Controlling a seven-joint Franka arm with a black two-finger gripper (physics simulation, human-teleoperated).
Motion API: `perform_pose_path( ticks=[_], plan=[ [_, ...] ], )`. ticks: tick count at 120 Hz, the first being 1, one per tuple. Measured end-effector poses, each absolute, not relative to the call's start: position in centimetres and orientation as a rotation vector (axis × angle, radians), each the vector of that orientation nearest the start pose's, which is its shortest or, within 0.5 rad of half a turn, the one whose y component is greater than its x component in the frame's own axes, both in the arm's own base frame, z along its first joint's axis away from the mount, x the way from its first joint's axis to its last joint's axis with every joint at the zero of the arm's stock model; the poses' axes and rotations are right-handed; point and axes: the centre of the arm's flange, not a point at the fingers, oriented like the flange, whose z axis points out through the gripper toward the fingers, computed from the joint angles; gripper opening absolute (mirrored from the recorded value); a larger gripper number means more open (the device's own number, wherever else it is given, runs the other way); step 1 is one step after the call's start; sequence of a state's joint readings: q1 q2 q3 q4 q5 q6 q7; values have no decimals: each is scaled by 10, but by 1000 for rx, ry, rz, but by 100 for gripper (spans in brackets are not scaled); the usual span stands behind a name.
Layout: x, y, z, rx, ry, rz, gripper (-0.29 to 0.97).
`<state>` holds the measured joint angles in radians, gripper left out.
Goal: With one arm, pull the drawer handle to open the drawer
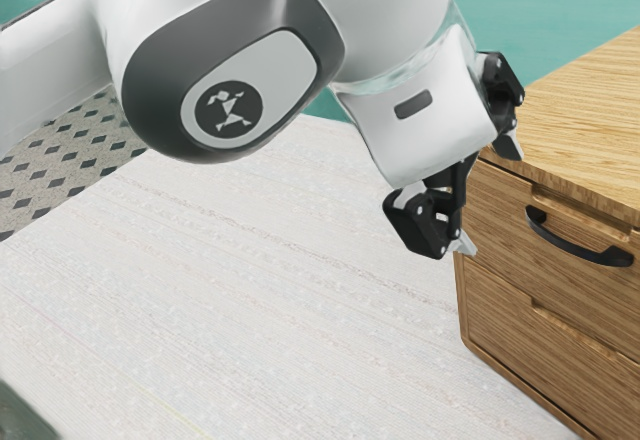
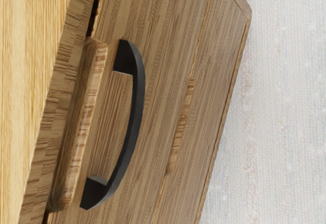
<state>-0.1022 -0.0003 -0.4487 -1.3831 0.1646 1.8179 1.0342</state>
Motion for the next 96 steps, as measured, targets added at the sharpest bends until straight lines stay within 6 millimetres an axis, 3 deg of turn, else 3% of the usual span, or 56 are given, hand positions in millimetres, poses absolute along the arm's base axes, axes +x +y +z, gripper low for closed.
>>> perform_pose_path(
  ticks=[23,40,64,96],
  plan=[
    [470,-323,722,-1827,2177,-526,66],
    [467,-334,707,-1785,2231,-514,50],
    [483,-317,702,-1807,2208,-513,38],
    [524,-278,696,-1839,2104,-596,33]
  ],
)
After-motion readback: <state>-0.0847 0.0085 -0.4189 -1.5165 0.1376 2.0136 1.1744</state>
